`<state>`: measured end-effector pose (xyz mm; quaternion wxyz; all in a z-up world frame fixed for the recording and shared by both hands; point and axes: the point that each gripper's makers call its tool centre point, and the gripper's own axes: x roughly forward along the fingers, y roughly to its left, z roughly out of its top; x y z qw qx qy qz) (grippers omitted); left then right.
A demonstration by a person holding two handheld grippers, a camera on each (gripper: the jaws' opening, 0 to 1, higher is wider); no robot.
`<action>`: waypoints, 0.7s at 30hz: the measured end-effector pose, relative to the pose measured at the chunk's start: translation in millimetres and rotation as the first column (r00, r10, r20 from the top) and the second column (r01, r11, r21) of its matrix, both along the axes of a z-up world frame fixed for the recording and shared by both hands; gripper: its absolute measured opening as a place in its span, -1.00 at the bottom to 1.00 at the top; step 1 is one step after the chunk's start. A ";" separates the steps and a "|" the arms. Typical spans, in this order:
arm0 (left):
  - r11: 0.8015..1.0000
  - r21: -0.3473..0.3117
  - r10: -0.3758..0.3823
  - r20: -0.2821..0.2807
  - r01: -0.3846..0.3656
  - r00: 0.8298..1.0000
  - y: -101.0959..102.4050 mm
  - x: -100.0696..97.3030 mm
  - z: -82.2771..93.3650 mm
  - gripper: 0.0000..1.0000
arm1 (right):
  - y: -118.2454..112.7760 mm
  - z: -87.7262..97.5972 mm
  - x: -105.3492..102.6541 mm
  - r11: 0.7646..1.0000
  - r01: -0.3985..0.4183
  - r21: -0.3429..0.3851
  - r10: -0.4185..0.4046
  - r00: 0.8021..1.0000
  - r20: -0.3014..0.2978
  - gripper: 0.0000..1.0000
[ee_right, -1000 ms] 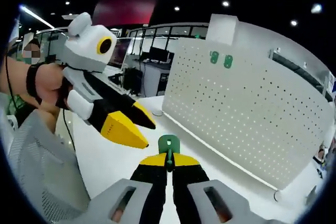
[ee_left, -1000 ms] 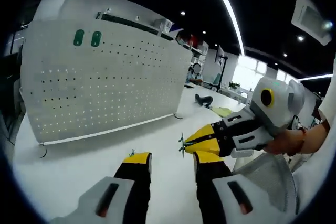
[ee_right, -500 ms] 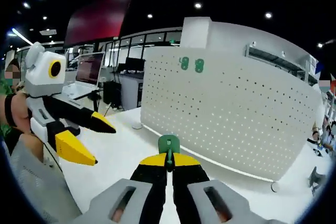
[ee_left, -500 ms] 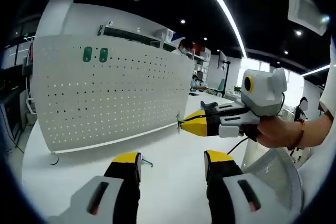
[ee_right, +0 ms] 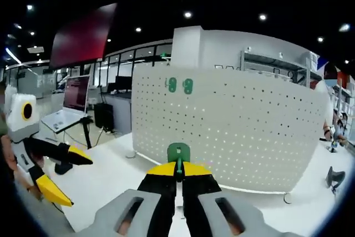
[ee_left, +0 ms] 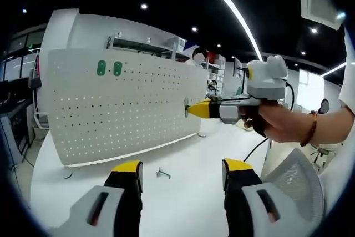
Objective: Insert the hook assembly into the mounting plate slot until the hook locks in place.
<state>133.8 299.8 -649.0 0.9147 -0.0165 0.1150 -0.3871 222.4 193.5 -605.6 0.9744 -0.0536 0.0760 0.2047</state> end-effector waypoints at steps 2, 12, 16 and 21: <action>1.000 0.001 0.001 0.006 -0.001 1.000 3.3 -1.3 1.1 0.24 | -0.4 5.1 4.9 1.000 0.012 0.020 -0.012 1.000 0.007 -0.98; 1.000 0.018 0.012 0.038 -0.013 0.999 20.8 -7.9 7.2 0.27 | 2.2 16.7 18.8 0.998 0.034 0.061 -0.036 0.999 0.019 -0.98; 0.999 0.027 0.020 0.067 -0.022 0.998 26.7 -8.0 11.7 0.30 | 4.7 20.5 24.1 0.996 0.048 0.077 -0.049 0.999 0.022 -0.98; 0.999 0.030 0.025 0.086 -0.028 0.996 32.0 -7.3 14.9 0.32 | 7.0 26.0 31.6 0.993 0.066 0.093 -0.068 0.997 0.021 -0.98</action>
